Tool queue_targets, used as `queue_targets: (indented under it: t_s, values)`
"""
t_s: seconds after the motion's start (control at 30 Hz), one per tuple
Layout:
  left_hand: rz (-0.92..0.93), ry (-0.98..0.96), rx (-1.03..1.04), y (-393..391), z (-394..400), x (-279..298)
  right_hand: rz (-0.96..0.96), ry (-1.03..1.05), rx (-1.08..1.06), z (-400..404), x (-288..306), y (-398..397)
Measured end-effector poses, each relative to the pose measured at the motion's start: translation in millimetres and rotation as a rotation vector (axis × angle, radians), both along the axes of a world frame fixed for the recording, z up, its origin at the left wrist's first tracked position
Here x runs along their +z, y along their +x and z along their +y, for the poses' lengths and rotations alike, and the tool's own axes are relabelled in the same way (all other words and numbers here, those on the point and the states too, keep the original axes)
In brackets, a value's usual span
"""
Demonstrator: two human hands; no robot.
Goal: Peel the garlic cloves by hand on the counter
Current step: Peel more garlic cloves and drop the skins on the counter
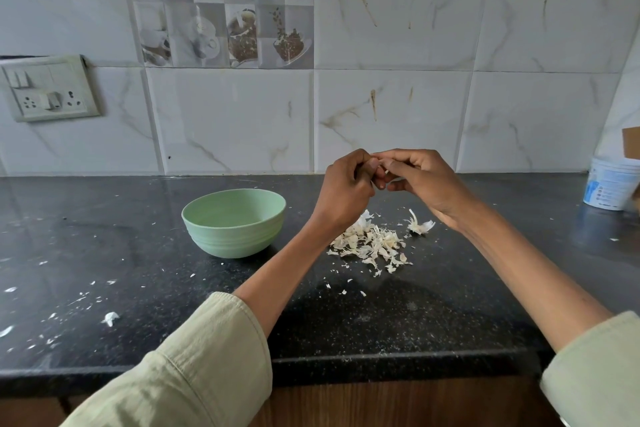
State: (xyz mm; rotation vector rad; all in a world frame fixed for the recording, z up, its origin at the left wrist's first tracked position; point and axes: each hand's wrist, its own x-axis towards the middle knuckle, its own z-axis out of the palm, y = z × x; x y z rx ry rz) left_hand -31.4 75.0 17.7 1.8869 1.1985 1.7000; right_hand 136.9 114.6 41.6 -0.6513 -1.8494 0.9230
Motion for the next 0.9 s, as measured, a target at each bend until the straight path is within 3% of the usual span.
queue_targets:
  t_s: [0.17, 0.33, 0.47, 0.9]
  values:
    - [0.012, -0.034, 0.013, -2, -2, 1, 0.044, -0.036, -0.025, 5, 1, 5]
    - [0.216, -0.042, 0.130, -2, -1, -2, 0.078, -0.004, -0.057, 7, 2, 9]
    - [0.263, -0.035, 0.188, -4, 2, -3, 0.084, 0.022, -0.056, 7, 3, 11]
    - [-0.208, -0.005, -0.051, -10, -1, 6, 0.058, -0.008, -0.024, 6, 3, 9]
